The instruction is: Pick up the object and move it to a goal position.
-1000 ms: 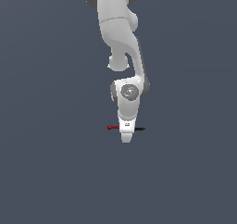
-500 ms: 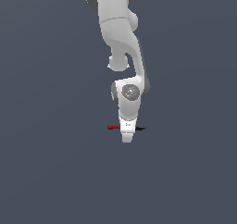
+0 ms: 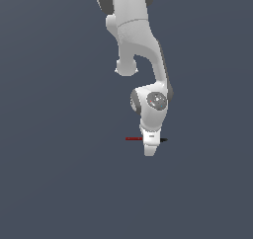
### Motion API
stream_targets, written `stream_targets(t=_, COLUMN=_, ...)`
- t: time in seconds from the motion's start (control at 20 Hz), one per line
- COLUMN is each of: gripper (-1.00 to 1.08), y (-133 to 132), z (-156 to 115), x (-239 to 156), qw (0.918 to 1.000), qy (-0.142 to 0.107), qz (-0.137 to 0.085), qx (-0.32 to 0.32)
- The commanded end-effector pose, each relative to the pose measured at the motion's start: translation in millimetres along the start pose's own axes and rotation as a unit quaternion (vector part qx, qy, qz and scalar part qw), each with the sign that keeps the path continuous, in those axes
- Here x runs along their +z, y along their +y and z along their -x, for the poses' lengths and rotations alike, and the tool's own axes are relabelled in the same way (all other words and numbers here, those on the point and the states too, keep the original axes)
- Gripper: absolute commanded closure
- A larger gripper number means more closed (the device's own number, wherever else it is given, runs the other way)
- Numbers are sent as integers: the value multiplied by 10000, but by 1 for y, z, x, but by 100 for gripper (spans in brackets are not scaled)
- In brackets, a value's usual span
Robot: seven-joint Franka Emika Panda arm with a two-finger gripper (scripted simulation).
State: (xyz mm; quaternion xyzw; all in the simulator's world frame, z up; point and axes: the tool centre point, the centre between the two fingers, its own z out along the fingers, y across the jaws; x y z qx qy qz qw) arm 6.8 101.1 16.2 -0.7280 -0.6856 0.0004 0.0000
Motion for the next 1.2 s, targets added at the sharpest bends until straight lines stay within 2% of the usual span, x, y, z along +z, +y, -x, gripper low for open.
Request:
stream_targets(t=0.0, gripper=108, y=5, z=-22, x=-3, qw=10000, qy=2, qz=2, qx=-1)
stream_targets(t=0.3, gripper=108, y=21, z=-78, x=-9, qw=10000, qy=4, qz=1, qx=1)
stream_targets(t=0.55, gripper=108, y=30, z=-110, x=-13, qw=10000, qy=5, qz=1, qx=3)
stream_targets(t=0.85, gripper=108, y=37, z=-130, x=-15, qw=10000, qy=5, qz=1, qx=3)
stream_targets(t=1.15, gripper=108, y=39, z=-136, x=-16, qw=10000, qy=5, qz=1, qx=3)
